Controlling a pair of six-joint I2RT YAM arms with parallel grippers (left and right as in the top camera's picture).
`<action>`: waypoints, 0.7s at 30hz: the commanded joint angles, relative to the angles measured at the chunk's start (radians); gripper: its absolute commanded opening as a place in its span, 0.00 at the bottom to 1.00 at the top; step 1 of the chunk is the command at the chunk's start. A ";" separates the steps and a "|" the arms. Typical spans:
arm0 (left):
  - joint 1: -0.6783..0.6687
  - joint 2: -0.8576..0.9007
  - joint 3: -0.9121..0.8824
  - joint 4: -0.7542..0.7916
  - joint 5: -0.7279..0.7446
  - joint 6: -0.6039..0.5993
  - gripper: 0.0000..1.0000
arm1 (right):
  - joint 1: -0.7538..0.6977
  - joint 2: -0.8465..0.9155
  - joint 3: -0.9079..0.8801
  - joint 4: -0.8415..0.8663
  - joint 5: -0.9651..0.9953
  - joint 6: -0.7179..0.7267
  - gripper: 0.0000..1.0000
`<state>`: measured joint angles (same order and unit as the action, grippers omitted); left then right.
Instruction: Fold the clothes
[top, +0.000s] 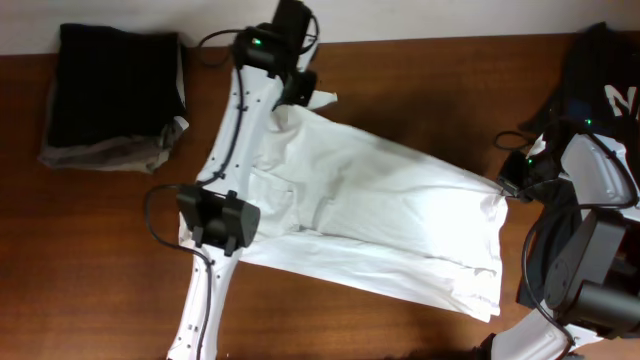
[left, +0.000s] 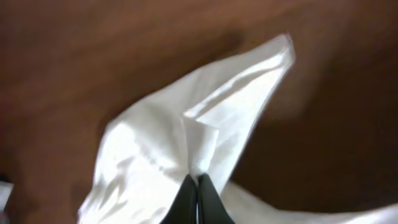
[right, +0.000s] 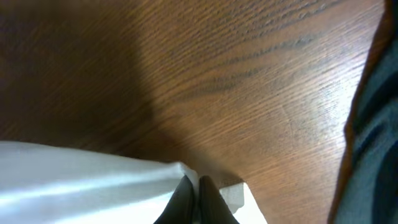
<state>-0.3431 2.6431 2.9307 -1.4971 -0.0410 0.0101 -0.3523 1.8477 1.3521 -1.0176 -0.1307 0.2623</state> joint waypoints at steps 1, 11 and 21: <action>0.051 0.003 0.029 -0.069 -0.008 -0.026 0.00 | 0.005 -0.095 0.018 -0.026 0.005 0.050 0.04; 0.064 0.003 0.029 -0.191 0.098 -0.025 0.00 | 0.006 -0.381 -0.044 -0.258 0.003 0.061 0.04; 0.086 -0.180 -0.150 -0.191 0.097 0.005 0.00 | 0.006 -0.567 -0.215 -0.194 0.003 0.087 0.04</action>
<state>-0.2775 2.6019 2.8849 -1.6821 0.0540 -0.0036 -0.3477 1.3304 1.1347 -1.2102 -0.1448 0.3408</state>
